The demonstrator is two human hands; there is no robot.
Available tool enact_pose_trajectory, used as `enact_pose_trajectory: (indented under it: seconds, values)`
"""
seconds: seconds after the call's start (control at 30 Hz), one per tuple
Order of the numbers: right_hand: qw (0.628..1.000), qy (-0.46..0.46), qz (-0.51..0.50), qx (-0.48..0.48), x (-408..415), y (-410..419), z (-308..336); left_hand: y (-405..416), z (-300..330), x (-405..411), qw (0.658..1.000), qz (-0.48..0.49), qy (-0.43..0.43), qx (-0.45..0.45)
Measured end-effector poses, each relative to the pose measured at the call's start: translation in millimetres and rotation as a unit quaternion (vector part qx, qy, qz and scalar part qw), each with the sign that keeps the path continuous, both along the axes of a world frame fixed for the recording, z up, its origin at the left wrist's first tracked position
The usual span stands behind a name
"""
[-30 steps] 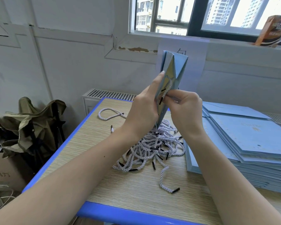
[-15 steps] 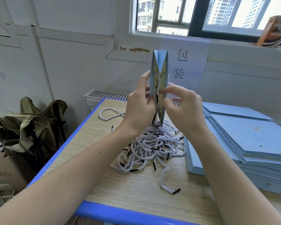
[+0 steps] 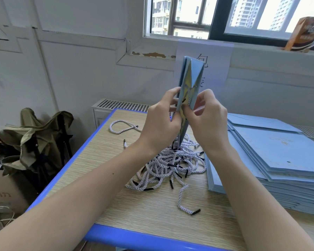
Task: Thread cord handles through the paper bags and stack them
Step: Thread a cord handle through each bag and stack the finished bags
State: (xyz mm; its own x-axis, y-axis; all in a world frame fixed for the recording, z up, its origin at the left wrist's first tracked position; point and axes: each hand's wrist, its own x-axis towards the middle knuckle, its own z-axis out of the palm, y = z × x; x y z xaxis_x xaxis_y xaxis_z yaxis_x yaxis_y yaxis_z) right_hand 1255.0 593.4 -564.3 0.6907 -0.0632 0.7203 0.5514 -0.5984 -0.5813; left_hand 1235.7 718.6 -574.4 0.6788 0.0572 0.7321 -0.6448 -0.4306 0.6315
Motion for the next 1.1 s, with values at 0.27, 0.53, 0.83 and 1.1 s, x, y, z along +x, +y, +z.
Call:
enact_pose_trajectory:
  seconds: [0.27,0.53,0.83,1.1]
  values:
    - [0.996,0.054,-0.05,-0.051,7,-5,-2,3,0,4,1.0,-0.016,0.02,0.018]
    - [0.98,0.15,0.116,-0.057,-5,-9,14,21,7,12,0.981,-0.125,0.14,-0.045]
    - [0.97,0.165,0.132,-0.118,3,-13,5,29,15,9,0.955,-0.219,0.192,-0.055]
    - [0.978,0.161,0.098,-0.087,2,-7,2,30,14,10,0.963,-0.189,0.184,-0.046]
